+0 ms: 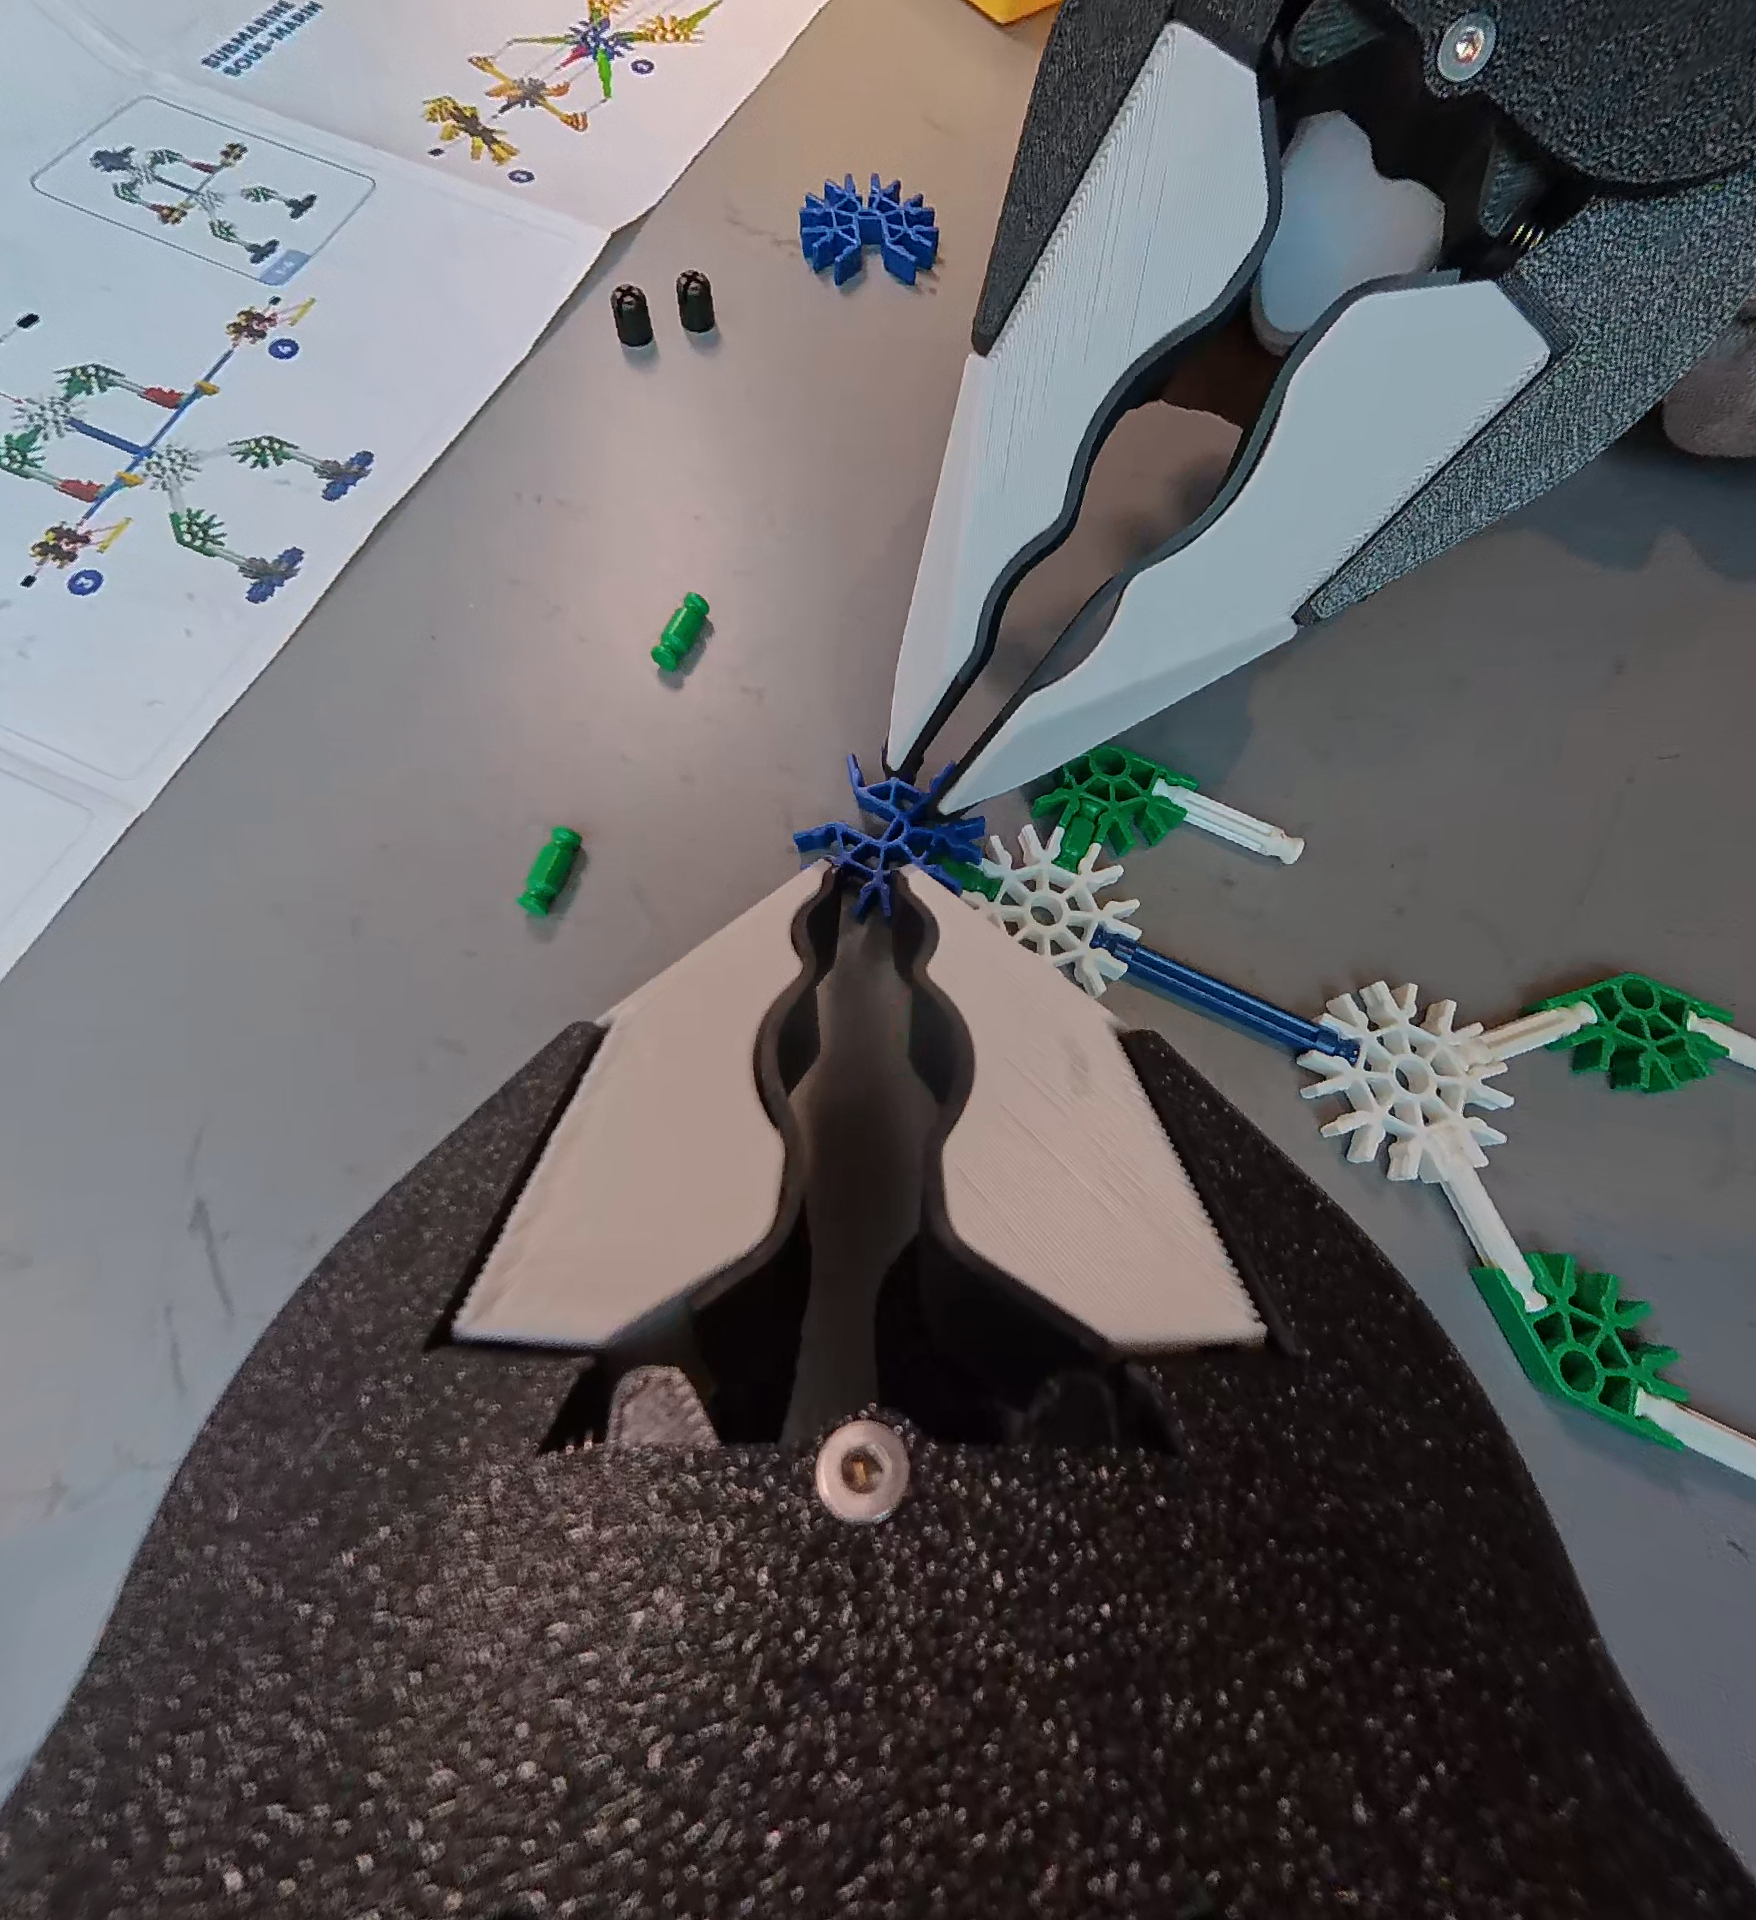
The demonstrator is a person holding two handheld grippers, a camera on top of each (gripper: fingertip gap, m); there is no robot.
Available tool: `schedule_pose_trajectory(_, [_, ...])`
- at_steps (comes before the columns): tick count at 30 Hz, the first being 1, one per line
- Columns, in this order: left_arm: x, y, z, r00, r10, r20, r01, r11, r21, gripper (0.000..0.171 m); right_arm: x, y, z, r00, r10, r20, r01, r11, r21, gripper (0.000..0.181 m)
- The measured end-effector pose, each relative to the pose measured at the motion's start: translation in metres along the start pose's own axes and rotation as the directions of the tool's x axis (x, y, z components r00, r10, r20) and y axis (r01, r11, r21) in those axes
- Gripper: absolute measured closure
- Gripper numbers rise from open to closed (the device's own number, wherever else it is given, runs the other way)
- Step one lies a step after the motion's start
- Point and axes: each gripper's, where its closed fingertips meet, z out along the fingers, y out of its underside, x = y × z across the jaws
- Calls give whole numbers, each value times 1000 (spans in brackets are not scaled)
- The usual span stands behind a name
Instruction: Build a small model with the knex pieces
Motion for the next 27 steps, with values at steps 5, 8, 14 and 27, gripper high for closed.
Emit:
schedule_pose_trajectory(5, [1,0,0,1000,9,2,-9,1000,-1,164,-3,-3,-2,1000,-3,16,2,1000,14,176])
schedule_pose_trajectory(8, [1,-2,0,1000,13,13,-14,1000,6,163,-5,0,0,1000,-20,8,20,1000,-10,177])
schedule_pose_trajectory(14, [-4,-4,3,999,15,40,-16,1000,5,163,3,0,1,1000,2,-15,-2,1000,-9,177])
schedule_pose_trajectory(27, [-17,-8,5,994,29,110,-30,999,15,161,19,2,3,996,20,-85,-21,1000,-18,175])
